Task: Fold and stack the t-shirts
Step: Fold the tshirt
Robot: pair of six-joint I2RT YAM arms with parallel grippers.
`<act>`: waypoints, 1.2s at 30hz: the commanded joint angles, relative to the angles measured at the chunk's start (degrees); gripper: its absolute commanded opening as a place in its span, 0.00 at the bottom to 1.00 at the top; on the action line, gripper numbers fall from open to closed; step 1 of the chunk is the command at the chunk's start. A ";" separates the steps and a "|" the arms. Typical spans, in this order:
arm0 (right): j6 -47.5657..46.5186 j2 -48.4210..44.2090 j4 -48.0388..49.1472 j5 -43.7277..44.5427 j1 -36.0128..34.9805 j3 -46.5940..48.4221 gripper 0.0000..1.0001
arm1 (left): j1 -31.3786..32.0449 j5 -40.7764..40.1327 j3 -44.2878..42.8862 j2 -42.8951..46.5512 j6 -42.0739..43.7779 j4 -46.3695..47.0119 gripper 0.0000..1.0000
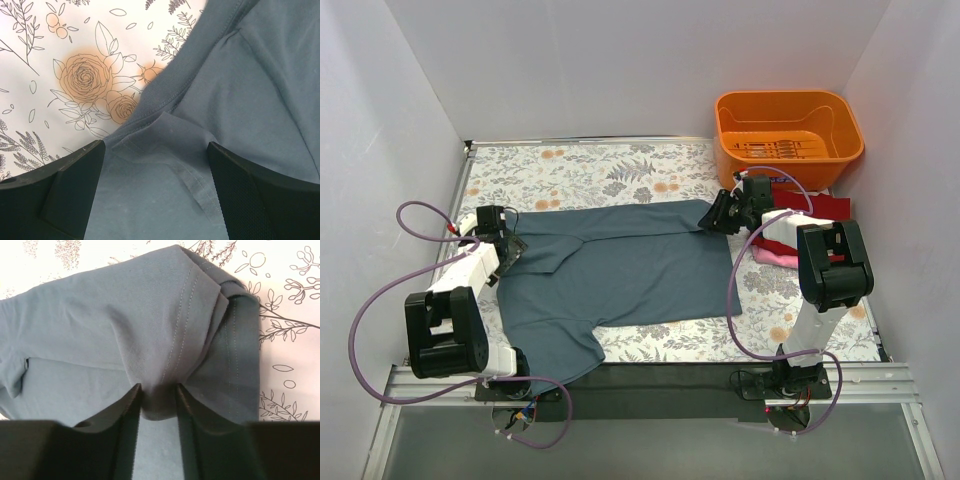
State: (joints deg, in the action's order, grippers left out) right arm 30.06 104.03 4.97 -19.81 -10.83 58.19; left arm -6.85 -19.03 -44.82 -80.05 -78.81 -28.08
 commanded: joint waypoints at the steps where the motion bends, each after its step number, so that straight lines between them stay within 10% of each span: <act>1: 0.08 -1.28 2.50 -1.11 0.46 0.78 0.33 | 0.17 -1.19 -0.01 2.62 0.32 0.65 0.77; 10: -6.76 -2.87 -3.54 0.83 2.13 3.50 0.01 | 0.17 -4.17 -2.55 2.62 -1.79 -4.18 0.74; 36: -15.73 1.79 -6.91 4.61 4.77 11.50 0.01 | 0.26 3.91 -21.96 -15.55 -0.38 -0.14 0.62</act>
State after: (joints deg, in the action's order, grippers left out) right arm 16.23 105.49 -2.33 -14.79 -6.33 67.83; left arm -6.79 -14.50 -62.57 -92.55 -79.40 -29.89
